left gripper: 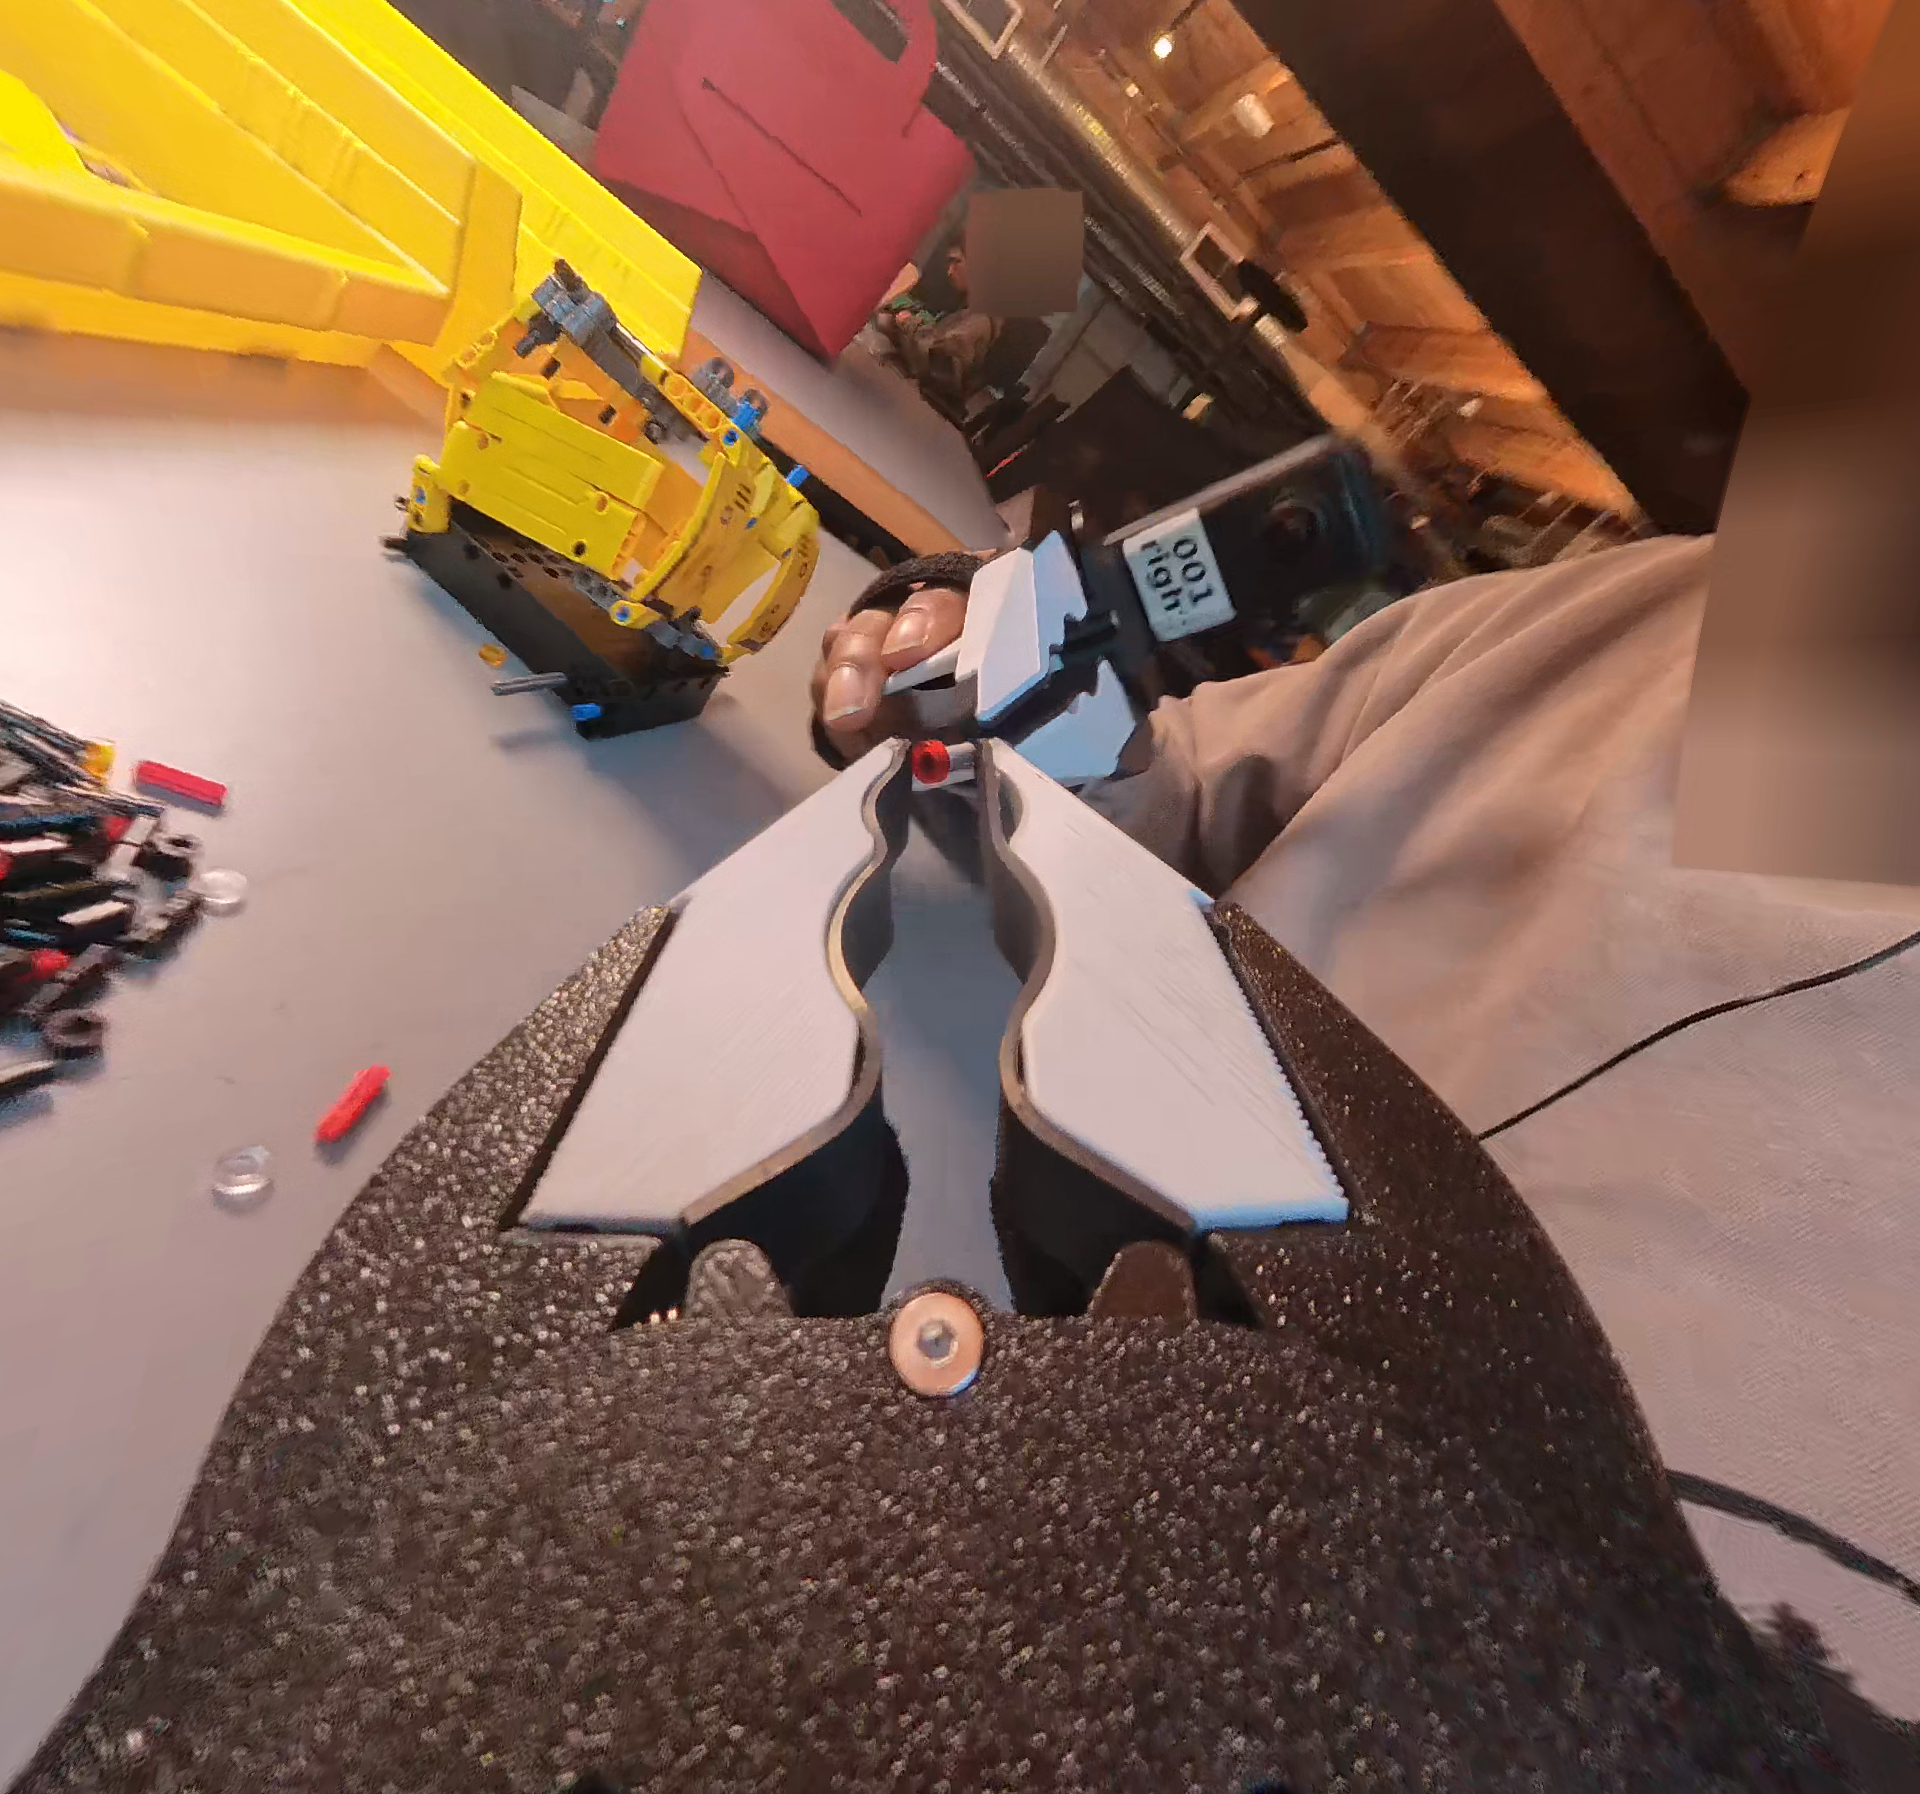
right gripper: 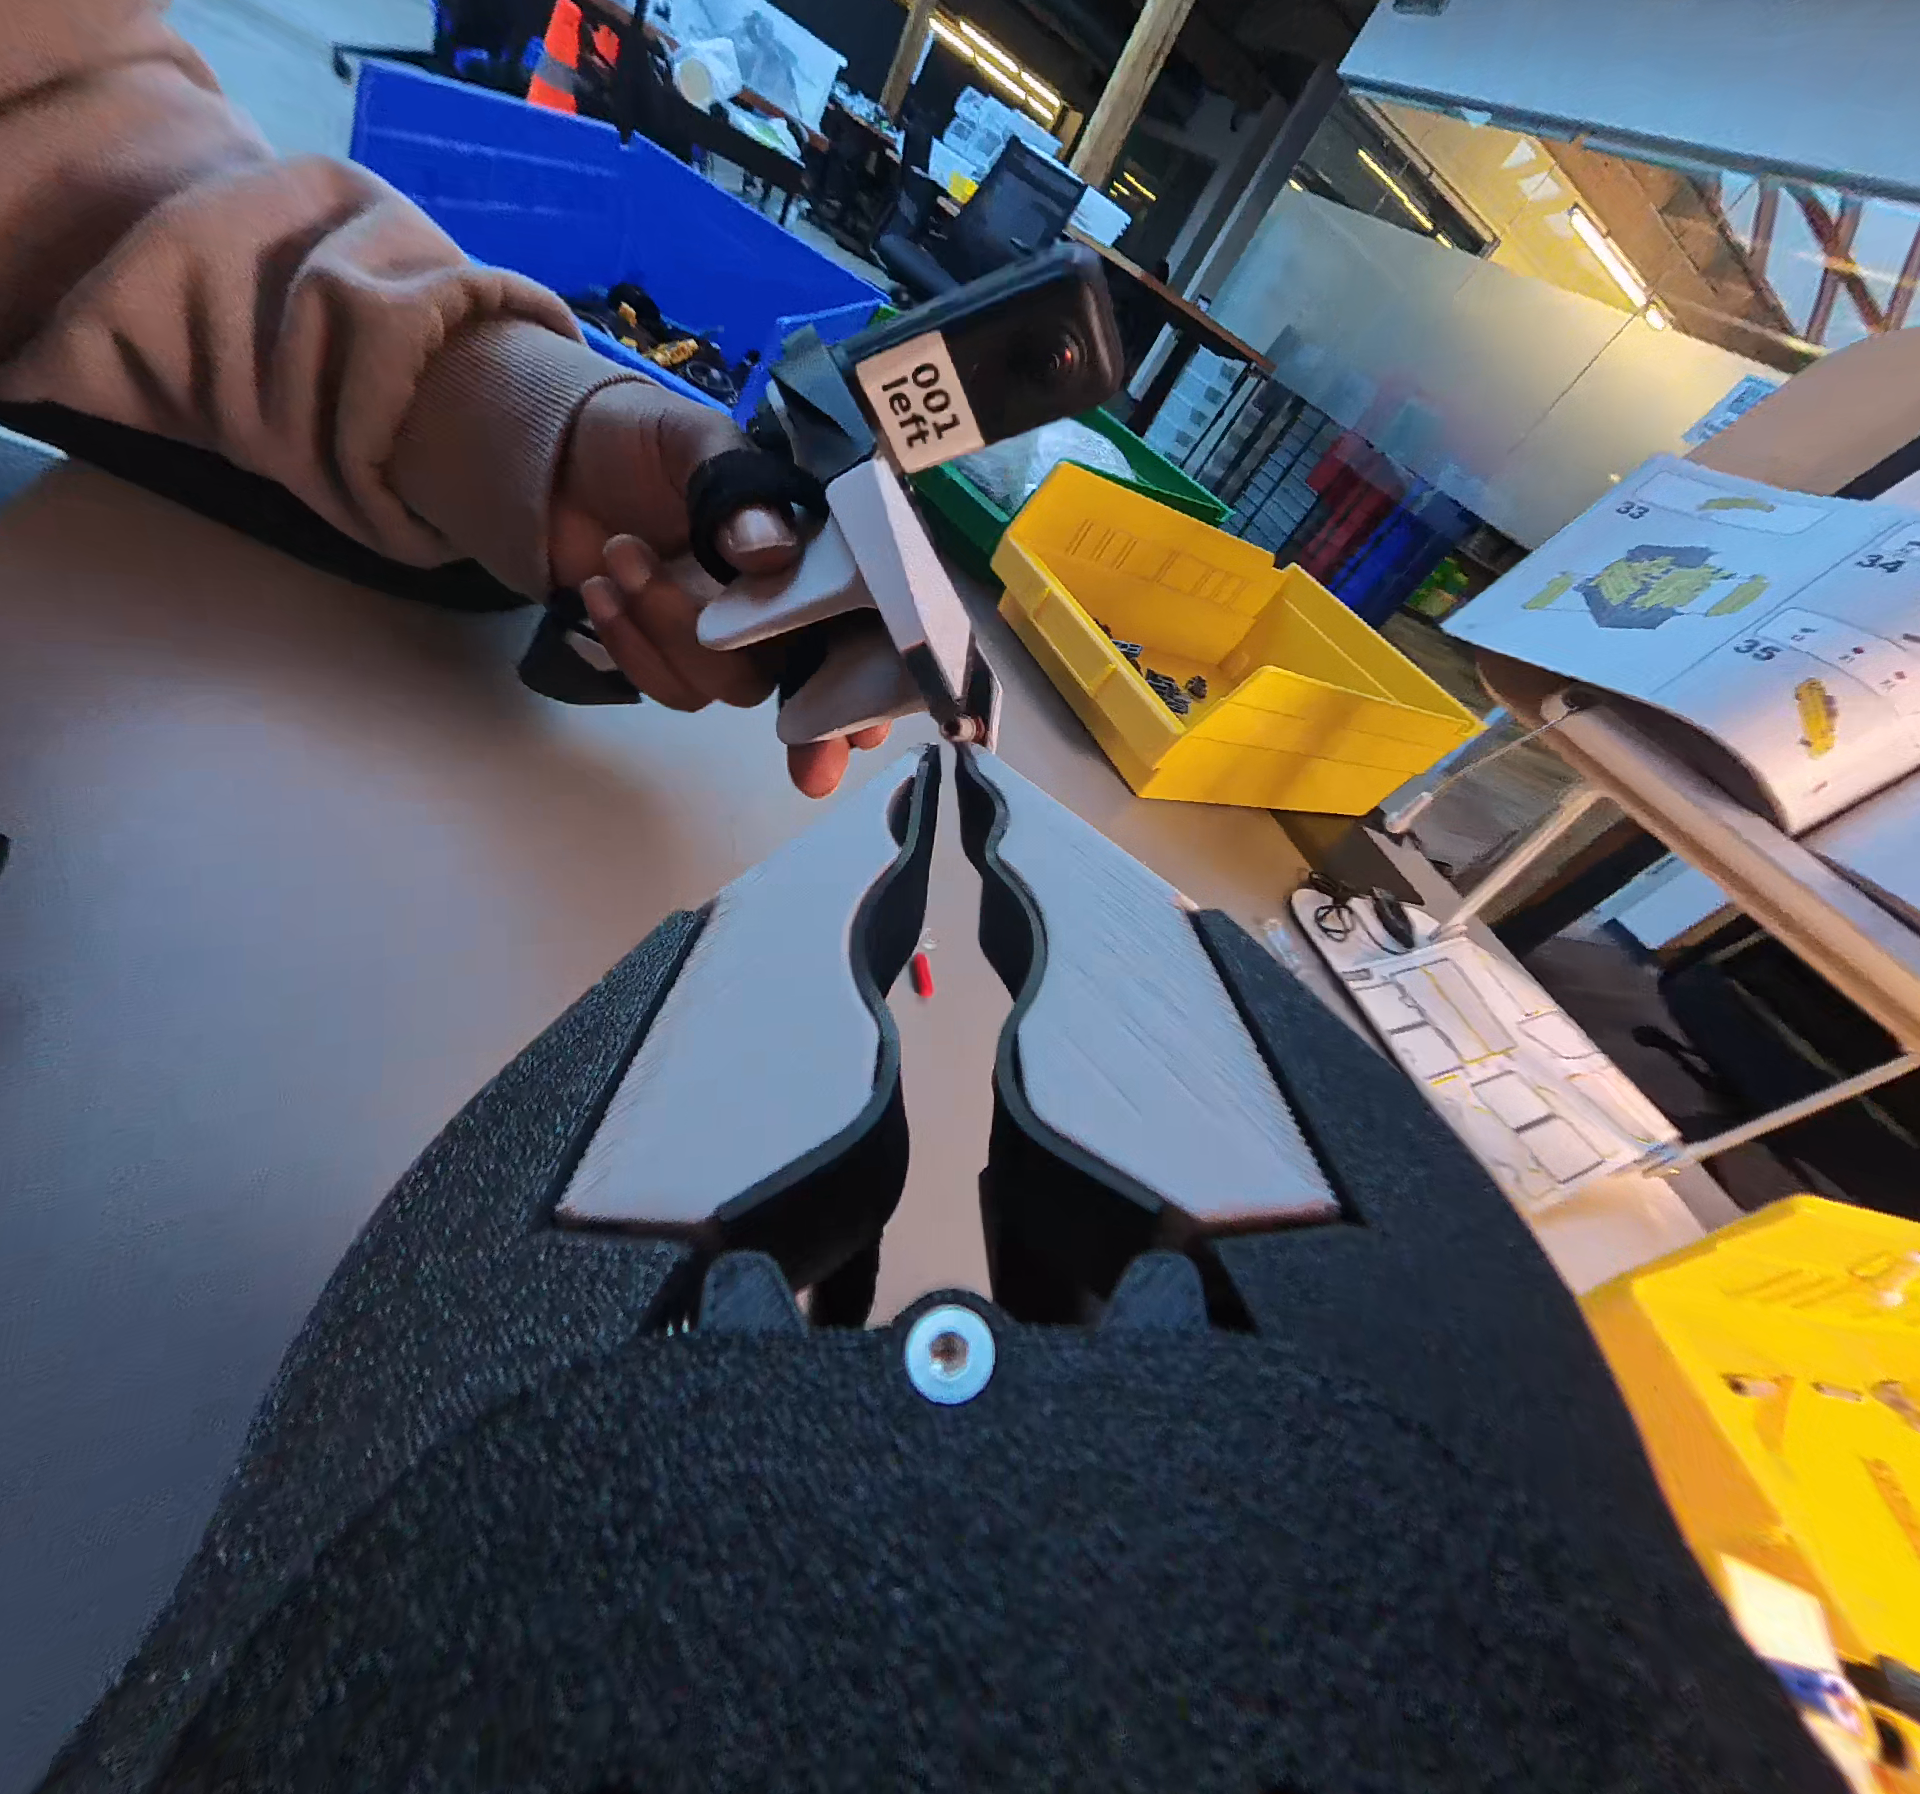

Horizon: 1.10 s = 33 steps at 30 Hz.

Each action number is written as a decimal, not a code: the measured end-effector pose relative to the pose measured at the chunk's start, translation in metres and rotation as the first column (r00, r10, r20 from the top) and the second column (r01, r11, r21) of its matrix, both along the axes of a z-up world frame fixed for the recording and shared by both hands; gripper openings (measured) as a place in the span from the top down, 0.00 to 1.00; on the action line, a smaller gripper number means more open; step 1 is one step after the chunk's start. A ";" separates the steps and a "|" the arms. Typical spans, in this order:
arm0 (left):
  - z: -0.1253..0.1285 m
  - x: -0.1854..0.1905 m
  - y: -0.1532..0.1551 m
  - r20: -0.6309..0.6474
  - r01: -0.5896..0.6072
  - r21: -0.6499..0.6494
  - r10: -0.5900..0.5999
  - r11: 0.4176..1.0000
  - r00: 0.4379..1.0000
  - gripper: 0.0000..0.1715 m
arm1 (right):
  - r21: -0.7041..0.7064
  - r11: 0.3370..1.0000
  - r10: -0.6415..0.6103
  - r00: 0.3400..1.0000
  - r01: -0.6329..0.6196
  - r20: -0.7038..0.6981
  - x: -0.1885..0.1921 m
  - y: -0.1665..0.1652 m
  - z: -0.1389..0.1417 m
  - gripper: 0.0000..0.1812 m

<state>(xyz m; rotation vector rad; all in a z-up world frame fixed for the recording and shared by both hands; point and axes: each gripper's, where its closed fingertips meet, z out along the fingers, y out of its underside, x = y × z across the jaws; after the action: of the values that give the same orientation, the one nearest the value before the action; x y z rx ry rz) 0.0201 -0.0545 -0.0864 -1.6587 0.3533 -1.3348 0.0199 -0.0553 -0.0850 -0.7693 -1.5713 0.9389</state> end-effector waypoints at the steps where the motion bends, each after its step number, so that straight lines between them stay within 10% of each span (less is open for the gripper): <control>1: -0.002 -0.001 0.001 -0.069 -0.026 0.045 0.029 0.999 0.997 0.94 | -0.057 0.998 0.017 1.000 -0.016 0.012 0.000 0.000 0.000 0.98; 7: -0.014 -0.007 0.008 -0.511 -0.078 0.424 0.310 0.902 0.802 0.94 | -0.592 0.798 0.214 0.972 -0.114 0.101 0.001 0.000 0.000 0.90; 16: -0.025 0.003 0.004 -0.686 0.134 0.653 0.507 0.746 0.522 0.94 | -0.853 0.521 0.301 0.941 -0.028 0.153 -0.007 0.002 -0.014 0.89; 21: -0.036 0.005 0.003 -0.727 0.225 0.663 0.541 0.715 0.423 0.94 | -0.845 0.535 0.300 0.929 0.027 0.219 -0.011 0.000 -0.027 0.92; 33: -0.025 0.005 0.000 -0.680 0.190 0.693 0.543 0.695 0.492 0.93 | -0.871 0.489 0.365 0.915 -0.031 0.172 -0.009 -0.007 -0.023 0.96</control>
<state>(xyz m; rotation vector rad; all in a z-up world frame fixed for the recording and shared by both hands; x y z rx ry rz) 0.0255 -0.0542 -0.1113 -1.4662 1.0871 0.0359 0.0109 -0.0623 -0.1081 -1.5361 -1.4326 1.9306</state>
